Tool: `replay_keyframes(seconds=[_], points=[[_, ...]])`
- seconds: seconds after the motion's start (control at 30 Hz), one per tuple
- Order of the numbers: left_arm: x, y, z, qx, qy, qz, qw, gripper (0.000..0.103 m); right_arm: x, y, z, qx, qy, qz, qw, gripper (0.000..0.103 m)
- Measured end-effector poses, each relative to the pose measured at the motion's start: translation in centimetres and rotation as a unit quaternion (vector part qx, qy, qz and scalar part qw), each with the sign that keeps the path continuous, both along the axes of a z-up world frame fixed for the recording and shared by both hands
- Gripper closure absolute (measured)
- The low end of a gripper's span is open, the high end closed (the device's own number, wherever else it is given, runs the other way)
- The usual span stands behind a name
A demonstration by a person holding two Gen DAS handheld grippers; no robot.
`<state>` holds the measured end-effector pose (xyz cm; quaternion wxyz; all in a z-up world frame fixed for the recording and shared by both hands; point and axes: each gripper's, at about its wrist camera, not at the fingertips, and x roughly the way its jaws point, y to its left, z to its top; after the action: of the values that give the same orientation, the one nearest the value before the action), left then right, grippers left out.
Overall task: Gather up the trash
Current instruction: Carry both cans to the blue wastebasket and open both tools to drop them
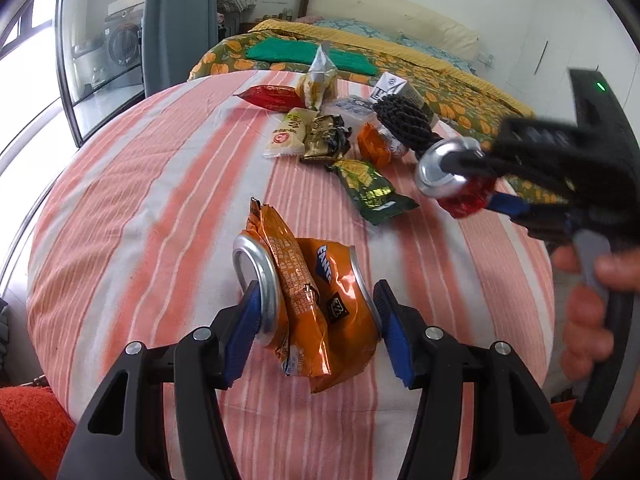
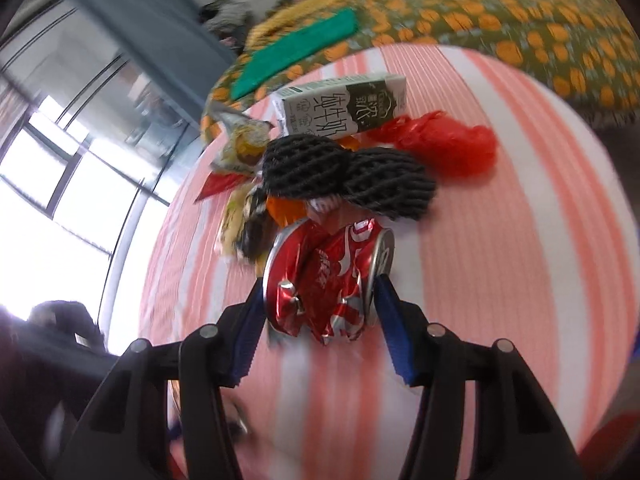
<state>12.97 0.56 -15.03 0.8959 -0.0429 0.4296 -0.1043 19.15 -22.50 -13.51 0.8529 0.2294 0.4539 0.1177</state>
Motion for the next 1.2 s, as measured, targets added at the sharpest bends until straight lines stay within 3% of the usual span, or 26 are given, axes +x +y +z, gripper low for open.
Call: replay_keyframes(seconds=[0.13,0.2,0.5,0.7,0.87,1.03,1.2], points=[[-0.4,-1.0,0.0,-0.025,0.004,-0.027,0.9993,0.047,-3.3,-2.0,-0.2,-0.029,-0.033,0.040,0.998,0.050],[-0.7,-2.0,-0.1,-0.036,0.005,-0.046,0.9982,0.047,-4.4,-3.2,-0.5,-0.019,-0.037,0.045,0.998,0.050],[-2.1,-11.4,0.6,-0.051,0.022,-0.158,0.9858,0.047,-8.7,-14.0,0.6,0.006,-0.057,-0.003,0.998,0.050],[-3.2,-20.8,1.6,-0.062,0.031,-0.240,0.9682,0.047,-9.9,-24.2,-1.5,-0.020,-0.015,-0.077,0.997,0.050],[-4.0,-28.7,1.7,-0.054,0.033,-0.295,0.9535,0.047,-9.8,-30.1,-4.5,-0.026,0.027,-0.114,0.993,0.050],[-3.5,-36.2,-1.4,-0.024,0.056,-0.326,0.9433,0.047,-9.2,-34.9,-8.1,-0.019,0.061,-0.148,0.987,0.050],[-1.7,-40.6,-6.2,0.006,0.081,-0.325,0.9421,0.047,-8.5,-37.7,-10.4,0.009,0.078,-0.156,0.985,0.050]])
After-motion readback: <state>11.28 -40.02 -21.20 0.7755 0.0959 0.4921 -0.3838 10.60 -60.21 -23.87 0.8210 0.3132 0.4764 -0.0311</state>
